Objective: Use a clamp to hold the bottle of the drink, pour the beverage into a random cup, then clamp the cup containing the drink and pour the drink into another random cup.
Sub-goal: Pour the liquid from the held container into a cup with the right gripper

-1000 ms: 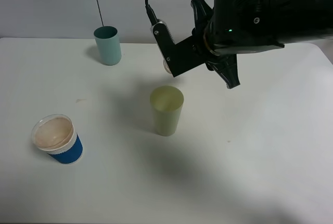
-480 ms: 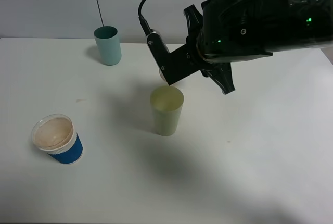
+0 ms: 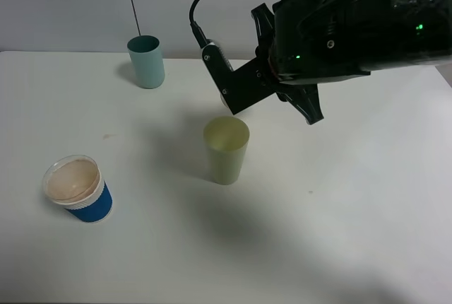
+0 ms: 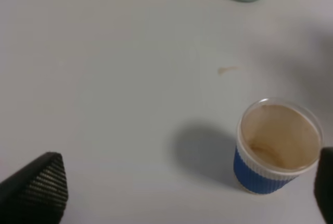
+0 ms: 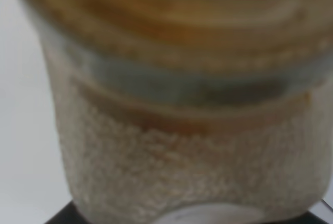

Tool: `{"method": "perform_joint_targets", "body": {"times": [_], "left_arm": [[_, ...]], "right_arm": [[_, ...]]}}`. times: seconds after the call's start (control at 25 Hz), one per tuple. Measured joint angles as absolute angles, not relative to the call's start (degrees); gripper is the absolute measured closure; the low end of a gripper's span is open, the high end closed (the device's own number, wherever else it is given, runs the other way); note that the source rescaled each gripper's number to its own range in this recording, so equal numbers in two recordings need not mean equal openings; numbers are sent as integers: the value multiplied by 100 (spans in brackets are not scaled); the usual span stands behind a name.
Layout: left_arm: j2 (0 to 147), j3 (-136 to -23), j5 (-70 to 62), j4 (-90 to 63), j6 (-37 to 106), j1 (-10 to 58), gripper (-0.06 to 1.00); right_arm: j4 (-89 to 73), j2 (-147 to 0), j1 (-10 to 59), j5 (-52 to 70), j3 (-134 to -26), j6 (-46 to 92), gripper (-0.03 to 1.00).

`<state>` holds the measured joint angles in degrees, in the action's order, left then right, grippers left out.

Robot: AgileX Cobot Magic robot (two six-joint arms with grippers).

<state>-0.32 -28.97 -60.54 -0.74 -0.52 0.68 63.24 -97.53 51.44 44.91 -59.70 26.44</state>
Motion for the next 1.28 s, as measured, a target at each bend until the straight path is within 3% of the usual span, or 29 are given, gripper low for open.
{"method": "perform_joint_targets", "body": {"times": [1.28], "left_arm": [[-32, -2897, -6054, -74, -52, 68, 7]], "right_arm": [[6632, -9753, 5465, 4856, -5972, 3085, 95]]}}
